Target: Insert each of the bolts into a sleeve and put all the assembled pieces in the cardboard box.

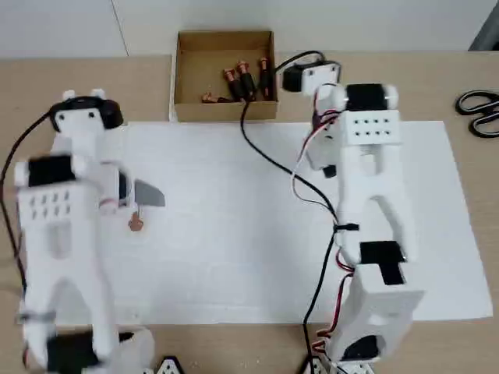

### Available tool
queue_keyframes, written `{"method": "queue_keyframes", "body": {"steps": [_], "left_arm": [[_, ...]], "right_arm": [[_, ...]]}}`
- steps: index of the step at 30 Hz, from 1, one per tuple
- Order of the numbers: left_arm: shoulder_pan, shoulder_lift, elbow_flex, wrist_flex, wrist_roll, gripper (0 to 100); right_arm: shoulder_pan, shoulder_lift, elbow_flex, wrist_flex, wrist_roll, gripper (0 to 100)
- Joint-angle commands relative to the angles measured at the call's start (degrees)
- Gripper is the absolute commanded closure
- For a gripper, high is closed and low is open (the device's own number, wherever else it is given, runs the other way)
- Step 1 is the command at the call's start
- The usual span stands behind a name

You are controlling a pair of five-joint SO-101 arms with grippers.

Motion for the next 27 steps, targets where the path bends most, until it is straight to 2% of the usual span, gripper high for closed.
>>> {"method": "queue_keyframes", "body": {"steps": [1, 4, 7, 13, 19, 27], "left_arm": [[-0.35, 11.78, -6.99, -0.09, -1.76, 65], [-0.44, 19.96, -11.3, -0.09, -2.02, 65], [-0.44, 26.11, -15.34, -0.09, -2.02, 70], [-0.44, 35.25, -17.1, -5.1, -1.93, 75], [-0.53, 39.12, -17.1, -6.07, -1.93, 76], [-0.35, 39.56, -17.1, -6.68, -1.93, 83]], "right_arm": [[1.8, -6.02, 0.18, 0.48, -0.7, 99.5], [2.59, -8.57, 2.37, 0.48, -0.7, 99.5], [2.59, -10.77, 4.4, 0.4, -0.7, 99.5], [2.59, -13.14, 5.54, 0.4, -0.7, 99.5], [2.59, -12.97, 5.54, 0.4, -0.7, 99.5], [2.59, -12.7, 5.54, 0.22, -0.7, 99.5]]}}
